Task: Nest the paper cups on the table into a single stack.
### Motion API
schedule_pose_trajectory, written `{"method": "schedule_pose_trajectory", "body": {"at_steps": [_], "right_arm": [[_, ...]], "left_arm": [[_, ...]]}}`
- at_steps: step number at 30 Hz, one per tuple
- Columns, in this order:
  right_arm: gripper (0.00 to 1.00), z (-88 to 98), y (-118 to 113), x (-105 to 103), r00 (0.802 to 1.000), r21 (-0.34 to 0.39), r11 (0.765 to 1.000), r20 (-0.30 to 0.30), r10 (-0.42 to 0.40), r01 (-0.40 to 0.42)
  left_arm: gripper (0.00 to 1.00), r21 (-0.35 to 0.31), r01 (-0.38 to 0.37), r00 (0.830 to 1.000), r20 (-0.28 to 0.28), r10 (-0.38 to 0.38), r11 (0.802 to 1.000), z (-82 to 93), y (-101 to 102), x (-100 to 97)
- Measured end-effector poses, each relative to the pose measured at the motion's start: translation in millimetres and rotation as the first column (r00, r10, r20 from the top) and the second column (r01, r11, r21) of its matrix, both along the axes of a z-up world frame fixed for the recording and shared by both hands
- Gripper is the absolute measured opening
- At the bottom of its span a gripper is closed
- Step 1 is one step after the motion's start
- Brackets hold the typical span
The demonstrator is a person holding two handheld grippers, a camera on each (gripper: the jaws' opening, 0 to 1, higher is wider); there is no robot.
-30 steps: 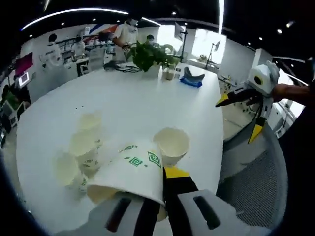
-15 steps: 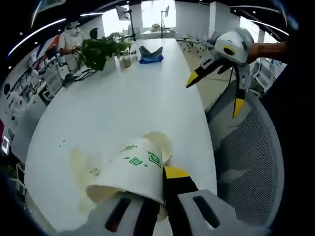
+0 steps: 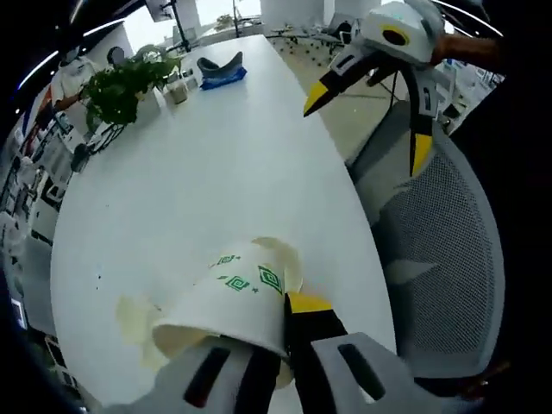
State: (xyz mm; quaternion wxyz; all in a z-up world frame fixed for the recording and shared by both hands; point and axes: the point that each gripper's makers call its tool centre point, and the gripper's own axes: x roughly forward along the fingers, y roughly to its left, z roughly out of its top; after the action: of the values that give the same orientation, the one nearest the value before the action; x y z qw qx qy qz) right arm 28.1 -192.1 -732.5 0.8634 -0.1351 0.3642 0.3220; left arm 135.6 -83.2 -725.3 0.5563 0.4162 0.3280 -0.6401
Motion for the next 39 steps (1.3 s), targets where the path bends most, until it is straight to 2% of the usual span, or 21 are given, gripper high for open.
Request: {"method": "schedule_pose_trajectory", "body": {"at_steps": [2, 4, 8, 10, 16, 22, 25, 33, 39], "right_arm": [[0.91, 0.5, 1.7, 0.3, 1.000, 0.005, 1.000, 0.001, -0.001, 0.001], [0.91, 0.9, 3.2, 1.4, 1.000, 0.006, 1.000, 0.004, -0.002, 0.002], [0.91, 7.4, 6.3, 5.1, 1.000, 0.020, 1.000, 0.016, -0.010, 0.010], [0.91, 8.1, 6.5, 6.2, 1.000, 0.029, 0.999, 0.023, -0.015, 0.014], [0.91, 11.7, 4.7, 7.4, 0.999, 0.055, 0.998, 0.038, -0.039, 0.037], [0.93, 14.8, 0.6, 4.1, 0.997, 0.089, 0.994, 0.046, -0.068, 0.064], [0.93, 17.0, -0.9, 4.4, 0.995, 0.103, 0.992, 0.052, -0.084, 0.079], [0.93, 18.8, -3.7, 1.0, 0.993, 0.123, 0.988, 0.050, -0.104, 0.098], [0.92, 18.8, -5.9, 0.9, 0.993, 0.128, 0.987, 0.051, -0.109, 0.101]], "left_arm": [[0.00, 0.015, 0.014, 1.000, -0.010, -0.014, 1.000, -6.2, -0.5, 3.6], [0.00, 0.044, 0.040, 0.999, -0.021, -0.039, 0.998, -8.0, 0.1, -3.3], [0.00, 0.129, 0.106, 0.994, -0.009, -0.106, 0.986, -19.4, 5.6, -4.8], [0.00, 0.141, 0.127, 0.992, 0.004, -0.129, 0.982, -19.1, 1.6, -5.9], [0.00, 0.165, 0.167, 0.986, -0.012, -0.167, 0.972, -22.8, -3.4, -9.9], [0.00, 0.203, 0.205, 0.978, 0.005, -0.210, 0.958, -25.6, -6.6, -5.2], [0.00, 0.244, 0.240, 0.969, -0.001, -0.247, 0.940, -32.6, -2.3, -2.6], [0.00, 0.266, 0.269, 0.963, -0.044, -0.267, 0.926, -41.9, -6.0, -12.4], [0.00, 0.297, 0.289, 0.957, -0.053, -0.286, 0.910, -47.5, -3.5, -15.3]]}}
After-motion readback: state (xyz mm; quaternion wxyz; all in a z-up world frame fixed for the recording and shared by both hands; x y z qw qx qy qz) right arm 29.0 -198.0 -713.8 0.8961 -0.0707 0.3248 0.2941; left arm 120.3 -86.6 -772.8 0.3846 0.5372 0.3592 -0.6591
